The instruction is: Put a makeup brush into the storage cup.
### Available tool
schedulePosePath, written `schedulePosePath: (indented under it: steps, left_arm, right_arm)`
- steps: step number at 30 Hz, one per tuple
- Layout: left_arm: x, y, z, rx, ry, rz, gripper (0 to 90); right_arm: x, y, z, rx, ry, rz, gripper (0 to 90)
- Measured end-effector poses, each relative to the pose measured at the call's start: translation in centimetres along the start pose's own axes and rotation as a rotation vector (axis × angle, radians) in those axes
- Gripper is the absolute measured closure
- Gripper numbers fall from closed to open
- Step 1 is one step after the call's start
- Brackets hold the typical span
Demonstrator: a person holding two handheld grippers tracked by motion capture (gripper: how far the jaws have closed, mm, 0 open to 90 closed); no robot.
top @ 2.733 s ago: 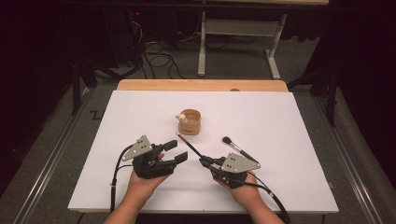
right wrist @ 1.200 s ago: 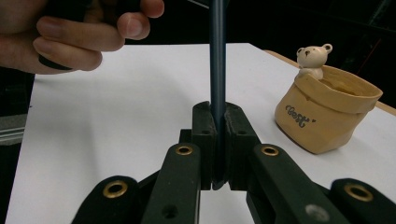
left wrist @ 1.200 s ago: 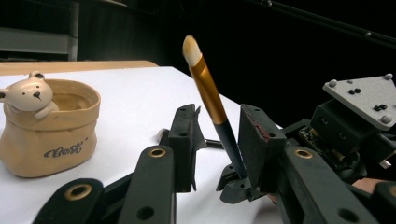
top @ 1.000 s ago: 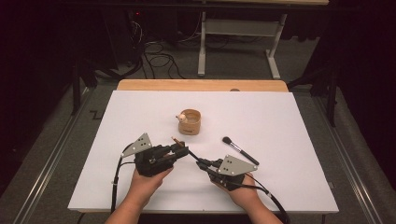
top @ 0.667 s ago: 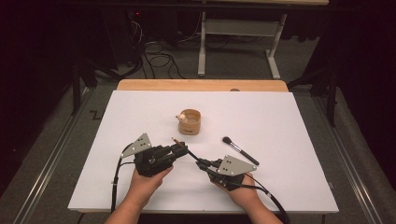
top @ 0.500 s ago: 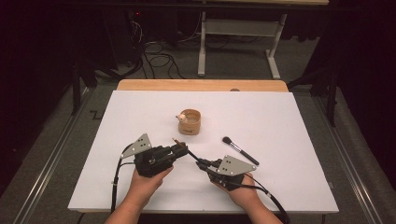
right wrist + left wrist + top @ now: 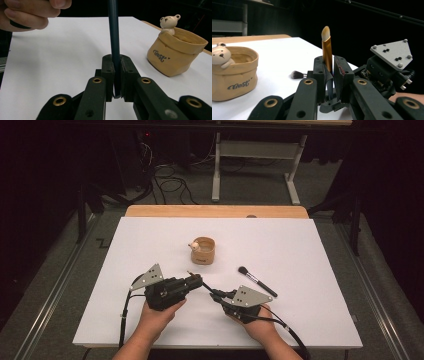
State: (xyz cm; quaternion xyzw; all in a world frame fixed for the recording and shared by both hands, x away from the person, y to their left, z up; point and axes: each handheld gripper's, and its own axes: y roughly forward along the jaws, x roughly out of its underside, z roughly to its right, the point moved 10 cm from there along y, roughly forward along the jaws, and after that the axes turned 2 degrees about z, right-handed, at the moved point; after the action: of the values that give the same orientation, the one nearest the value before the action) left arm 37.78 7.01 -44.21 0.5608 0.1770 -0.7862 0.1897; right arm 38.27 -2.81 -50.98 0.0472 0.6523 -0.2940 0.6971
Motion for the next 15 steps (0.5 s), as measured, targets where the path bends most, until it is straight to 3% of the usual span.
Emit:
schedulePosePath:
  steps: [3,7,15]
  left_arm:
    - [-0.03,-0.02,0.01,-0.007,0.011,0.002,82.8]
    - [0.11,-0.09,-0.15,-0.015,0.02,-0.01,82.9]
    - [-0.12,-0.35,-0.39,-0.028,0.023,0.0,82.9]
  right_arm:
    - [0.14,0.07,0.08,0.003,-0.001,-0.007,82.5]
    - [0.16,0.1,0.15,0.011,-0.005,-0.01,71.4]
    - [0.26,0.07,0.3,0.028,0.016,-0.021,60.9]
